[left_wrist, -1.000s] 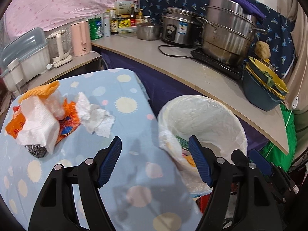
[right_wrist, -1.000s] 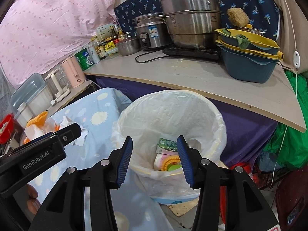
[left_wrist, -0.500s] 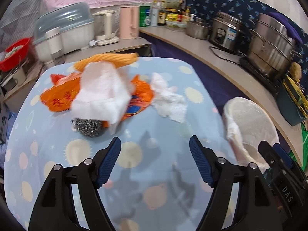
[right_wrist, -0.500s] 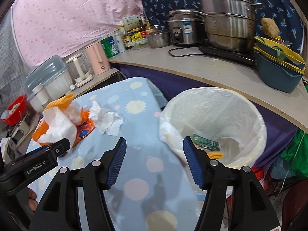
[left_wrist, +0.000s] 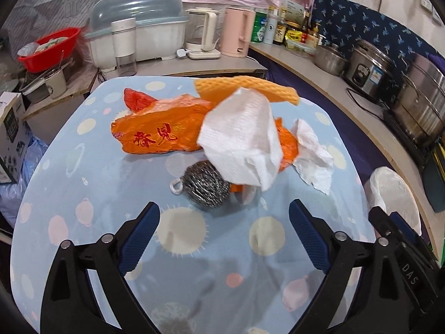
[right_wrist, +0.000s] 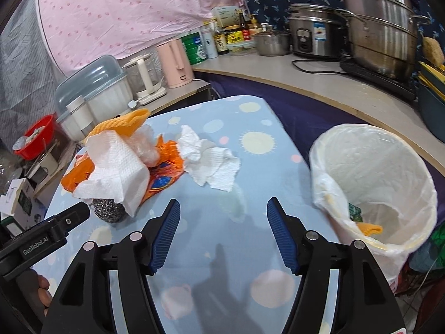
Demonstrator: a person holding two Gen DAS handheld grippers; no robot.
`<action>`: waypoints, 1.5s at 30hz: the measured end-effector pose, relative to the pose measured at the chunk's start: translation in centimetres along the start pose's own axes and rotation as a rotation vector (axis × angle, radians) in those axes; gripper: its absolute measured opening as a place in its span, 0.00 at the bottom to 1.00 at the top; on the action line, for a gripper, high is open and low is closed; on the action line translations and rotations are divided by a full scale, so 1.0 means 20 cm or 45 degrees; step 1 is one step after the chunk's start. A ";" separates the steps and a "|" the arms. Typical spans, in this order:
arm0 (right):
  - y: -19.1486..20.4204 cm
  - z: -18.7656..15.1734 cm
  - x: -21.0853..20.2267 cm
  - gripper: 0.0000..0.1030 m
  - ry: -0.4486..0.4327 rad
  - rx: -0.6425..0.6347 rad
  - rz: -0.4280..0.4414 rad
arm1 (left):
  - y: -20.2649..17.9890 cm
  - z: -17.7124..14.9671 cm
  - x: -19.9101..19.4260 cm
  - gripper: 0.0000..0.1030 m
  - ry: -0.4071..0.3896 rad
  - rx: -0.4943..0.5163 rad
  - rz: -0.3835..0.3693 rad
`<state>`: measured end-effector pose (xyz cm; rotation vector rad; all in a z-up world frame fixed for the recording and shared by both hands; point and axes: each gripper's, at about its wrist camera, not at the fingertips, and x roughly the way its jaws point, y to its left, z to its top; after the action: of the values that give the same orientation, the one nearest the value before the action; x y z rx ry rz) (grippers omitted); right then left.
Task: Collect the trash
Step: 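Close the left tool on a white paper towel while the right tool grasps another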
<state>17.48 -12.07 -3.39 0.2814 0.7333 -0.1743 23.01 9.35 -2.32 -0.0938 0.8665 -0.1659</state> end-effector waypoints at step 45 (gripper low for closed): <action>0.06 0.13 0.26 0.08 0.024 -0.033 0.070 | -0.13 0.18 0.12 0.03 0.013 0.029 -0.228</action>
<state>23.27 -12.04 -4.77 0.2790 0.7454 -0.1099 27.02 6.42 -1.41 -0.1499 0.8660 -0.3441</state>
